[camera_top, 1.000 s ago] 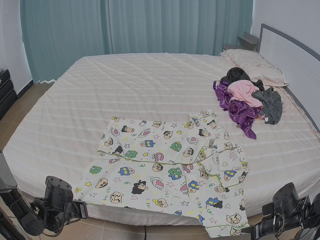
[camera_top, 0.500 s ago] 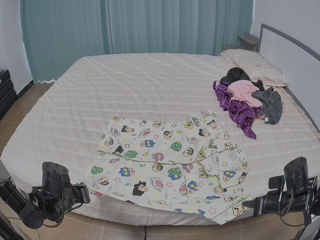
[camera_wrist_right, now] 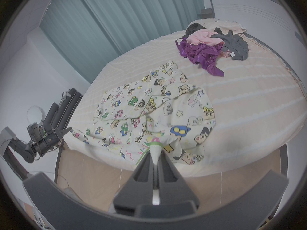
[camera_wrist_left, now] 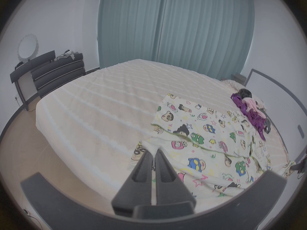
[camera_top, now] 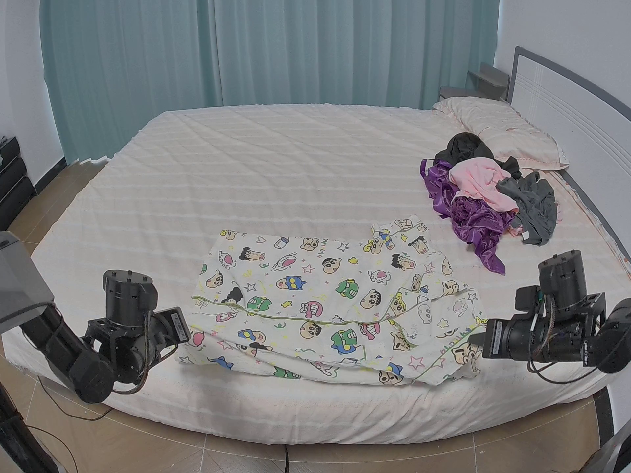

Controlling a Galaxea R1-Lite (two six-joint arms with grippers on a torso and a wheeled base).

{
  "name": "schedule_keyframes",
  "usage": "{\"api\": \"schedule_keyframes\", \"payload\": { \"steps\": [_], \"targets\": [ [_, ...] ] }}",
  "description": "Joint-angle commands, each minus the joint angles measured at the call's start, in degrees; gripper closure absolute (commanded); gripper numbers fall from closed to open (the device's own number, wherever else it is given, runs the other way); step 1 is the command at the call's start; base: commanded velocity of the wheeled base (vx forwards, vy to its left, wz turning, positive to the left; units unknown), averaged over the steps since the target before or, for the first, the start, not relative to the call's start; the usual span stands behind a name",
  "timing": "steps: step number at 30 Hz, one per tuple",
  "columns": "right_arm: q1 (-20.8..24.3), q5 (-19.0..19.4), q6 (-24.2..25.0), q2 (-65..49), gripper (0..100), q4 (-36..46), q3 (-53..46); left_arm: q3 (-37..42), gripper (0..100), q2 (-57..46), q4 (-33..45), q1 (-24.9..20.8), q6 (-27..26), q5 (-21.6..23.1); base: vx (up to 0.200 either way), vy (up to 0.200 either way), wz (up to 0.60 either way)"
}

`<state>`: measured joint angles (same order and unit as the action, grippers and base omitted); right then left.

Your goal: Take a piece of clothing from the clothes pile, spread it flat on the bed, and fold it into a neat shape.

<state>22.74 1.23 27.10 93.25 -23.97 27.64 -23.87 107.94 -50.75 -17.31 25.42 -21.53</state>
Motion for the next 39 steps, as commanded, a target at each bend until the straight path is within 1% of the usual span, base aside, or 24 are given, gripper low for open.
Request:
{"api": "schedule_keyframes", "payload": {
  "steps": [1, 4, 5, 6, 9, 14, 19, 21, 23, 30, 32, 33, 35, 39],
  "targets": [
    [-2.0, -0.1, 0.4, 6.4, 100, -0.2, 4.8, -4.9, 100, 5.5, 0.0, 0.5, 0.8, 0.0, 0.0, 0.0, 0.0],
    [-3.2, -0.4, 0.8, 9.7, 100, -2.4, 8.6, -8.7, 100, 9.3, -0.1, 0.9, 0.9, 0.0, 0.0, 0.0, 0.0],
    [-3.2, -0.4, 0.8, 9.7, 100, -2.4, 8.6, -8.7, 100, 9.3, -0.1, 0.9, 0.9, 0.0, 0.0, 0.0, 0.0],
    [-3.8, -0.4, 0.9, 11.3, 100, -4.5, 10.1, -10.3, 100, 11.2, -0.1, 1.5, 0.9, 0.0, 0.0, 0.0, 0.0],
    [-4.9, -0.4, 0.9, 14.2, 100, -6.5, 12.2, -13.5, 100, 13.9, -0.1, 2.2, 1.5, -0.1, 0.0, 0.0, 0.0],
    [-6.1, -0.8, 1.2, 17.9, 100, -6.7, 15.5, -18.5, 100, 16.9, 0.0, 3.2, 4.5, -0.1, 0.0, 0.0, 0.0],
    [-6.5, -0.9, 5.2, 20.4, 100, -6.7, 18.4, -21.3, 100, 20.0, 0.0, 4.3, 5.6, -0.1, 0.0, 0.0, 0.0],
    [-6.6, -1.1, 6.0, 21.5, 100, -6.7, 19.2, -22.1, 100, 20.9, 0.0, 4.7, 6.2, -0.1, 0.0, 0.0, 0.0],
    [-6.7, -1.1, 6.0, 21.5, 100, -6.7, 19.3, -22.2, 100, 21.0, 0.0, 4.7, 6.2, -0.1, 0.0, 0.0, 0.0],
    [-7.6, -1.4, 6.7, 24.9, 100, -6.7, 22.0, -26.8, 100, 23.6, 1.1, 4.8, 6.4, -0.1, 0.0, 0.0, 0.0],
    [-8.1, -1.8, 8.2, 25.5, 100, -6.7, 22.8, -28.0, 100, 23.7, 1.8, 4.8, 6.6, -0.1, 0.0, 0.0, 0.0],
    [-8.2, -2.4, 10.3, 25.8, 100, -6.7, 23.6, -28.9, 100, 23.7, 2.1, 4.7, 7.2, 0.0, 0.0, 0.0, 0.0],
    [-8.6, -2.6, 12.8, 25.9, 100, -6.7, 24.4, -29.7, 100, 23.7, 2.2, 4.7, 8.2, 0.0, 0.0, 0.0, 0.0],
    [-9.2, -2.2, 14.2, 26.2, 100, -6.6, 24.6, -30.2, 100, 23.8, 4.0, 4.5, 8.2, 0.0, 0.0, 0.0, 0.0]
  ]
}}
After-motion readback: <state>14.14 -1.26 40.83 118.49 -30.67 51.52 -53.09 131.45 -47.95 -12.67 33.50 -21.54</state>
